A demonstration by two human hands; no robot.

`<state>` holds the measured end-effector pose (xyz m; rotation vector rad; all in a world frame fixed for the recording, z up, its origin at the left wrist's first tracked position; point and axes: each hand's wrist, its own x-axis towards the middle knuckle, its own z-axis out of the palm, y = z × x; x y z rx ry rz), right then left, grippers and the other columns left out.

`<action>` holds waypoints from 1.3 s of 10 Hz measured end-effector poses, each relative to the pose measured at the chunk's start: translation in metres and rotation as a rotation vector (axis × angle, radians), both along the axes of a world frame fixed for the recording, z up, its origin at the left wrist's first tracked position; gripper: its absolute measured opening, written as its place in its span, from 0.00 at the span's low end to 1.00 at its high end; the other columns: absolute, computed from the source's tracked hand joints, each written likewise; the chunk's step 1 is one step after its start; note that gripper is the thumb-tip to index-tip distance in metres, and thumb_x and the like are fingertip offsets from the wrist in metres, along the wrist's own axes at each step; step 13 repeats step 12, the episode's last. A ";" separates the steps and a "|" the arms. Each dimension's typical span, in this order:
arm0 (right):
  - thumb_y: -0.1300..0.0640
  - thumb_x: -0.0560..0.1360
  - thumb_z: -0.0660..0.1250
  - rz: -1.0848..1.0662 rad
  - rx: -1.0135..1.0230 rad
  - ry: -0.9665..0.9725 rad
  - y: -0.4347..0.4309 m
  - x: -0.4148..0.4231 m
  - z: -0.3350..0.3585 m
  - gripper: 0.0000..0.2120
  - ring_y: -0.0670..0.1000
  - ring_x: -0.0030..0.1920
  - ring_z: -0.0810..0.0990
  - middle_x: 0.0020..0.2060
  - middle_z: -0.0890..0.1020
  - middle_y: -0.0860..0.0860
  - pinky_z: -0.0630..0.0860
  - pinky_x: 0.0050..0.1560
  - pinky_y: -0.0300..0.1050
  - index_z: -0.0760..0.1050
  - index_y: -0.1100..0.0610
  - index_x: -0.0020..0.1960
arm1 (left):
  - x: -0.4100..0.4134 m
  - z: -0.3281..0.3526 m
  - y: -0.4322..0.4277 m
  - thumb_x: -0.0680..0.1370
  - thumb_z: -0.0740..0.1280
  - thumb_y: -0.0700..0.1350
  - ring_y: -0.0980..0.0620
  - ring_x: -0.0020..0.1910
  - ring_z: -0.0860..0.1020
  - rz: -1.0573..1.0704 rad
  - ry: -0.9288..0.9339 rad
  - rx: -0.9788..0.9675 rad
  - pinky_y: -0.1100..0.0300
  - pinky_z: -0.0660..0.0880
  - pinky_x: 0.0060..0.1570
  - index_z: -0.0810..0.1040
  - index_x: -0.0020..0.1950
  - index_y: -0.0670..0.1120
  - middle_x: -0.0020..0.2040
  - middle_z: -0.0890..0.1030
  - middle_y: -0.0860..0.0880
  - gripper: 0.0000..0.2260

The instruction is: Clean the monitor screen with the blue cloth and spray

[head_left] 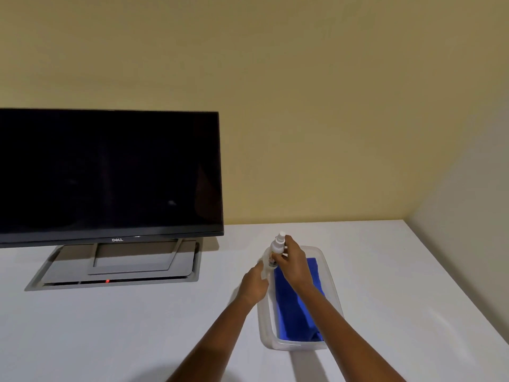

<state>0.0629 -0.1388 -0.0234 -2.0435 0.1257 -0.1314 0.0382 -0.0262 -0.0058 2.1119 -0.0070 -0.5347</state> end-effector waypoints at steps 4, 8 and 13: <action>0.65 0.74 0.65 0.055 -0.098 0.023 -0.005 0.007 -0.035 0.11 0.50 0.44 0.76 0.44 0.77 0.50 0.75 0.44 0.40 0.66 0.52 0.49 | -0.003 -0.006 -0.002 0.80 0.57 0.39 0.43 0.64 0.72 0.114 0.086 -0.120 0.48 0.71 0.65 0.66 0.68 0.42 0.67 0.72 0.42 0.17; 0.67 0.73 0.65 0.028 -0.025 0.113 -0.003 0.003 -0.031 0.28 0.54 0.52 0.78 0.57 0.76 0.54 0.76 0.55 0.46 0.61 0.54 0.69 | -0.007 -0.005 -0.002 0.81 0.55 0.41 0.44 0.68 0.68 0.093 0.084 -0.084 0.52 0.67 0.67 0.56 0.73 0.45 0.70 0.68 0.43 0.21; 0.66 0.73 0.66 -0.078 -0.078 0.167 0.010 -0.015 -0.015 0.29 0.51 0.52 0.75 0.58 0.76 0.57 0.71 0.52 0.42 0.61 0.56 0.70 | -0.023 -0.006 0.045 0.80 0.55 0.46 0.44 0.72 0.64 0.047 0.153 0.011 0.53 0.64 0.70 0.49 0.75 0.44 0.74 0.62 0.41 0.26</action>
